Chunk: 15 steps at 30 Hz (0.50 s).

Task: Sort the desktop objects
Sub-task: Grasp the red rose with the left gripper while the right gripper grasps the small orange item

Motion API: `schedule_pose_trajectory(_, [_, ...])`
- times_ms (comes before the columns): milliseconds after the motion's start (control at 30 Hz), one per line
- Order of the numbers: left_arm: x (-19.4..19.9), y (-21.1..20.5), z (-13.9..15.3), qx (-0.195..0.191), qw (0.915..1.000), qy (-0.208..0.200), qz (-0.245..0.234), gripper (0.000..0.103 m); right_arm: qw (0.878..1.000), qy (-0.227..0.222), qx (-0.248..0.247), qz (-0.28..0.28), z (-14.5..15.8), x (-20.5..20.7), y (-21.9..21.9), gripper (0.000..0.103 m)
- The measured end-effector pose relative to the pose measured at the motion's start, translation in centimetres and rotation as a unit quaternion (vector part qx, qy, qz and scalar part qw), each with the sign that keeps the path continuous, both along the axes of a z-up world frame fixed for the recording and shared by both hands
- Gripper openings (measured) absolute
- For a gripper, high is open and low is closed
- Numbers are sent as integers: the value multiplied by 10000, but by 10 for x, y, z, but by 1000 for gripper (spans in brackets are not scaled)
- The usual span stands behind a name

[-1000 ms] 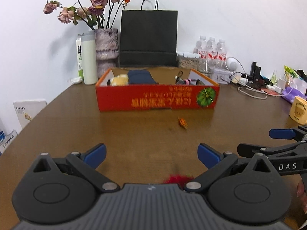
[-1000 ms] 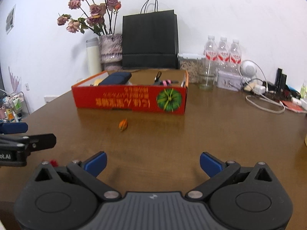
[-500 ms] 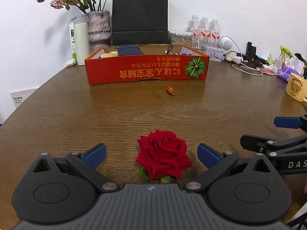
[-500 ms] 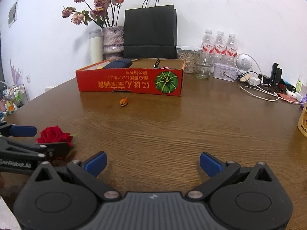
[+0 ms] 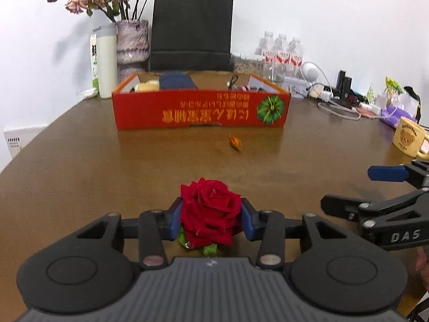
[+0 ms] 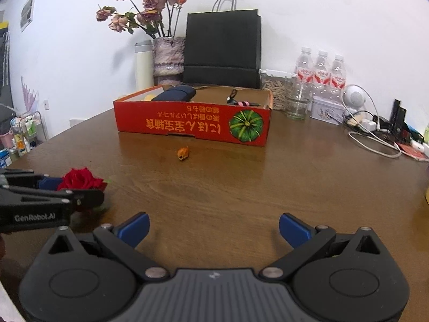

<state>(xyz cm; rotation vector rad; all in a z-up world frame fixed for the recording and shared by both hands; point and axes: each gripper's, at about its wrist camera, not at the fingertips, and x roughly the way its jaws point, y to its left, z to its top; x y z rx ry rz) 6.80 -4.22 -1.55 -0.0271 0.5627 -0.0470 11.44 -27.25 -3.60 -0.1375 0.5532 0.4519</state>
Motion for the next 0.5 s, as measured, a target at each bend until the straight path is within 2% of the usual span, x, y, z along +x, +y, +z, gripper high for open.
schedule_pose_trajectory(300, [42, 30, 39, -42, 9988, -478, -127, 44, 9995, -34, -211, 219, 15, 50, 42, 103])
schedule_pose_trajectory(500, [77, 49, 43, -93, 9983, -555, -127, 44, 9987, 87, -399, 320, 13, 89, 78, 93])
